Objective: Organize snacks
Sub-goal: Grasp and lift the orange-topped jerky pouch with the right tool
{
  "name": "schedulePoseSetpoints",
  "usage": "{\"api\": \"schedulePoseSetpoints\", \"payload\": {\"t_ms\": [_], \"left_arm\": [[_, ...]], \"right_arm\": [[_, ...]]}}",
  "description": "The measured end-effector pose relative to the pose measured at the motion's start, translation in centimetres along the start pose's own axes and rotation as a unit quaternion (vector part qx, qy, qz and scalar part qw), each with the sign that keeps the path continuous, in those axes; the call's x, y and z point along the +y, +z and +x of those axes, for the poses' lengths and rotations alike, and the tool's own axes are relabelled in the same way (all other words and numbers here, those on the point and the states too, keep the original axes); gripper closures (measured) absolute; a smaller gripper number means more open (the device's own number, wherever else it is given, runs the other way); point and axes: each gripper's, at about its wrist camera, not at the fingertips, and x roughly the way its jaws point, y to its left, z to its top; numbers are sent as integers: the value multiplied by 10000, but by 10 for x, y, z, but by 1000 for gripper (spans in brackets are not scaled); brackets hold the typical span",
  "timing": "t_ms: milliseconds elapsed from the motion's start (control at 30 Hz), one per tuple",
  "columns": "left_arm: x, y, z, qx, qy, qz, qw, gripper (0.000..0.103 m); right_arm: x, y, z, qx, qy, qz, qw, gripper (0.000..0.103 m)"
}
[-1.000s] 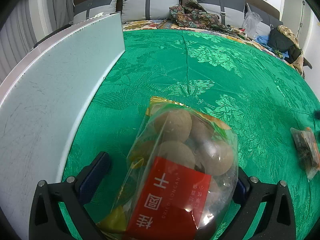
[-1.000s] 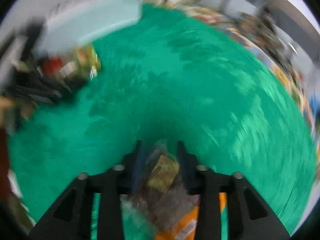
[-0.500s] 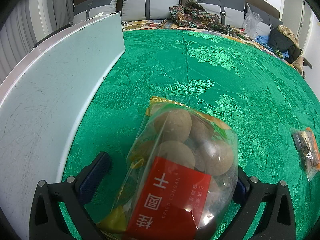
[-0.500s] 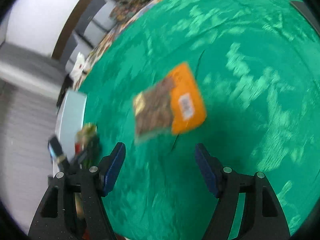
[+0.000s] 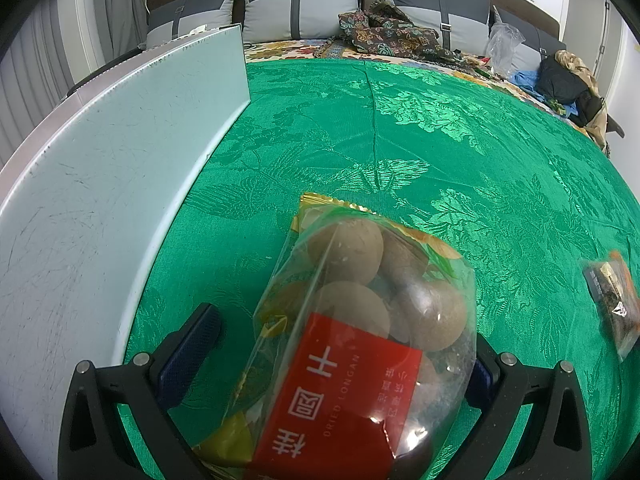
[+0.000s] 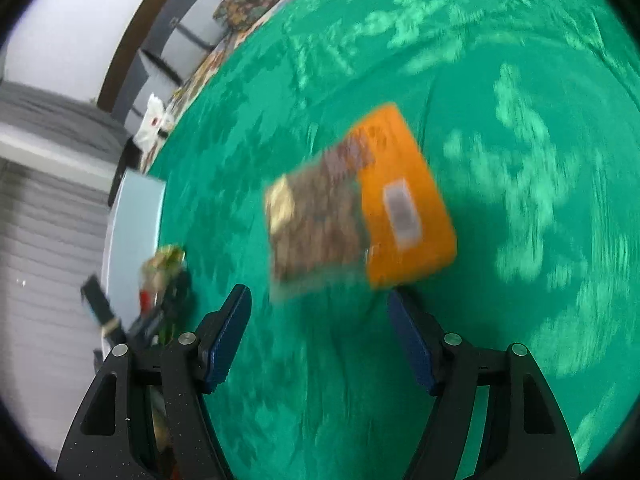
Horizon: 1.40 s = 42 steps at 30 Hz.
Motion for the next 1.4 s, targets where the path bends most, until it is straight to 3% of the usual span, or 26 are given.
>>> {"api": "schedulePoseSetpoints", "payload": {"t_ms": [167,267,367,433,533,633,800,967,1033,1067,1167,1267,1400], "left_arm": [[1,0,-1,0,0,0,10000,0],[1,0,-1,-1,0,1,10000,0],[0,0,0,-1,0,1,10000,0],[1,0,-1,0,-1,0,10000,0],[1,0,-1,0,0,0,10000,0],[1,0,0,0,-1,0,10000,0],[1,0,-1,-1,0,0,10000,0],[1,0,-1,-1,0,0,10000,0],[1,0,-1,-1,0,0,10000,0],[0,0,0,-1,0,0,10000,0],[1,0,-1,-1,-1,0,10000,0],[1,0,-1,-2,0,-1,10000,0],[0,0,0,-2,0,-1,10000,0]], "right_arm": [[21,56,21,-179,-471,-191,9985,28],[34,76,29,-233,-534,-415,9974,29],[23,83,-3,-870,-506,-129,9948,29],[11,78,-19,-1019,-752,236,9917,27],[0,61,-26,-798,-886,706,9904,28],[16,54,-13,-600,-992,588,9915,28],[40,61,33,-455,-1771,712,9806,28],[83,64,60,-735,-2478,53,9660,27],[94,62,74,-693,-2590,-211,9631,26],[97,59,82,-669,-2548,-418,9638,20],[105,48,93,-748,-2774,-946,9532,16],[106,40,94,-818,-2704,-1292,9505,15],[101,45,92,-793,-2416,-1362,9575,15]]}}
